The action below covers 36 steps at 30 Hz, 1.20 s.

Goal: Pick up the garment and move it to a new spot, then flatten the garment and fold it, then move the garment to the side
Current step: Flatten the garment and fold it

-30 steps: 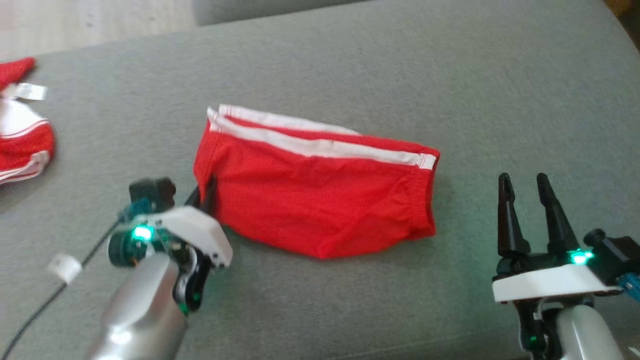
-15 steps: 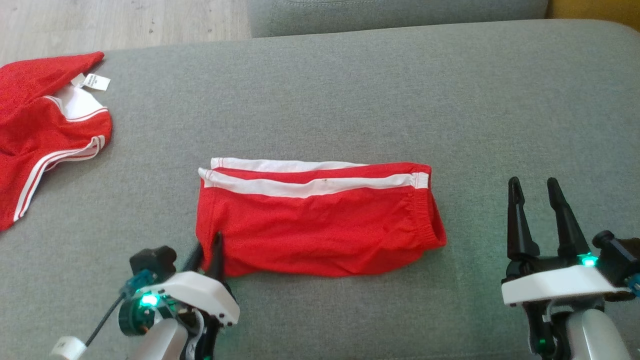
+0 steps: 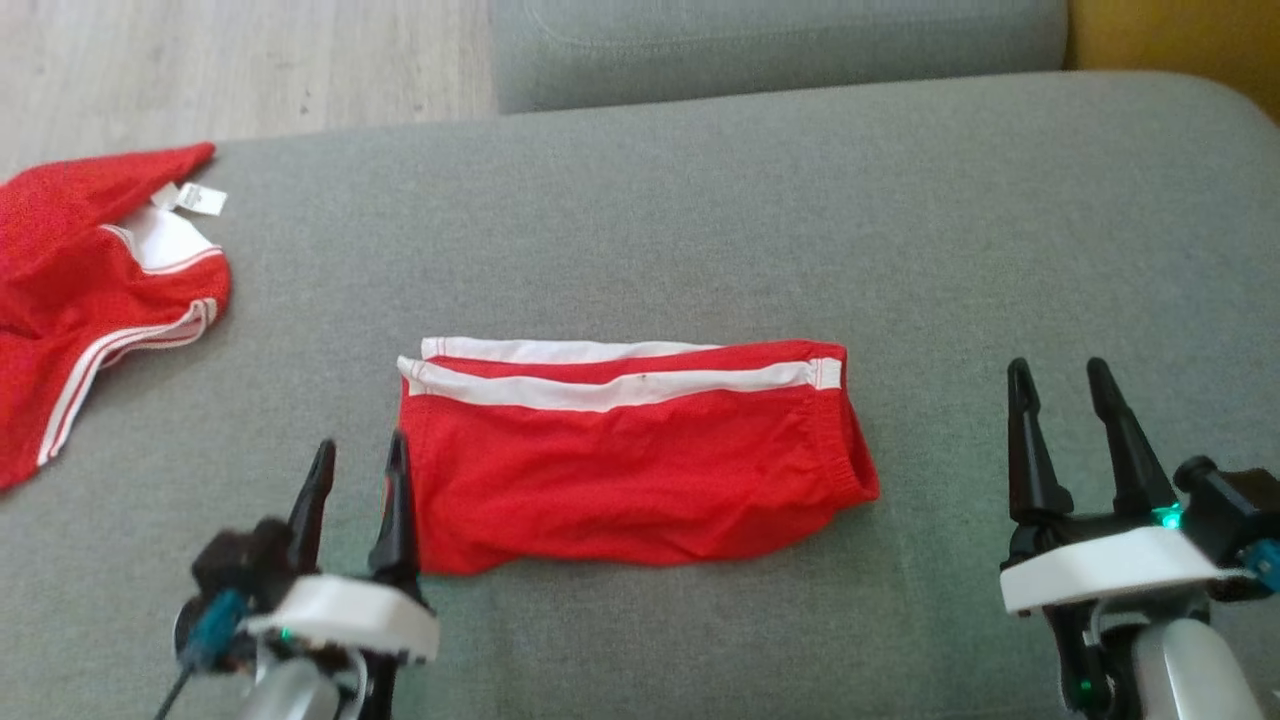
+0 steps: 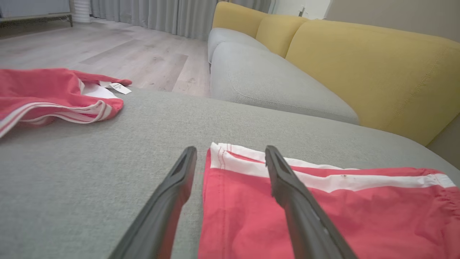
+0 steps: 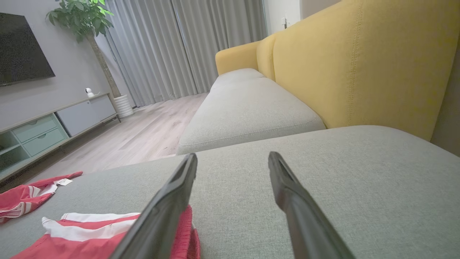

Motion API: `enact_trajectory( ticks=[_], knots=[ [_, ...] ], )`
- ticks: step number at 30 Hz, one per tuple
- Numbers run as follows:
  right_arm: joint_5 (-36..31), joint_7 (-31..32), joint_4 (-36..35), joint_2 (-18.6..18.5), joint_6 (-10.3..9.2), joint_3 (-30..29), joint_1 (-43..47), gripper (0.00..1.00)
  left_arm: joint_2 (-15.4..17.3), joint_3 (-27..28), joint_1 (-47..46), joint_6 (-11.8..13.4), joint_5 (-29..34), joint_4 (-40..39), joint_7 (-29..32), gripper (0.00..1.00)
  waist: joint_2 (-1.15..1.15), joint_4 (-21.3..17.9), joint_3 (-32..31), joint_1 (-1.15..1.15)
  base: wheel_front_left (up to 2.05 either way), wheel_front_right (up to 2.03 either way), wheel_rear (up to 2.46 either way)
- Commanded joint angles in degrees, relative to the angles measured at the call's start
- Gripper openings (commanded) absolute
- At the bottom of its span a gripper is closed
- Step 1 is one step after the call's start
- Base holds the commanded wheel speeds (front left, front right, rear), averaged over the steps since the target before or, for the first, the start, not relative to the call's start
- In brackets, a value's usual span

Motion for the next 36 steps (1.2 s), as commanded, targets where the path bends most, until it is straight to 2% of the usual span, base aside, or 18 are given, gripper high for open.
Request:
enact_trajectory(
  ticks=[1,11,16,24,30,36],
  knots=[
    [-0.4,0.4,-2.1,-0.2,0.43,1.3,-0.5,1.0,1.5,2.3,-0.6,0.5,0.5,-2.3,-0.7,1.0,0.0,0.3,-0.7,0.0,0.0,0.0,0.0],
    [-2.0,2.0,0.1,-0.2,0.43,2.7,1.6,1.0,2.5,3.3,7.2,4.6,0.9,-10.2,-1.1,1.0,0.0,3.2,-3.5,0.0,0.0,0.0,0.0],
    [-2.9,6.8,2.4,-0.2,0.43,4.7,-1.9,1.0,2.4,3.2,7.8,5.8,1.2,-12.7,-0.9,1.0,0.0,4.5,-3.2,0.0,0.0,0.0,0.0],
    [-5.0,17.2,14.5,-0.2,0.43,6.9,-11.0,1.0,1.5,1.9,7.2,6.4,1.6,-13.2,-0.5,1.0,0.0,7.7,-1.7,0.0,0.0,0.0,0.0],
    [-7.8,20.4,22.6,-0.2,0.43,4.0,-14.6,1.0,0.8,1.5,6.7,6.2,1.6,-12.5,-0.7,1.0,0.0,10.6,-0.7,0.0,0.0,0.0,0.0],
    [-5.7,23.0,29.0,-0.2,0.43,4.3,-16.0,1.0,0.4,1.8,7.0,5.8,0.9,-11.4,-1.0,1.0,0.0,11.5,-0.7,0.0,0.0,0.0,0.0]
  ],
)
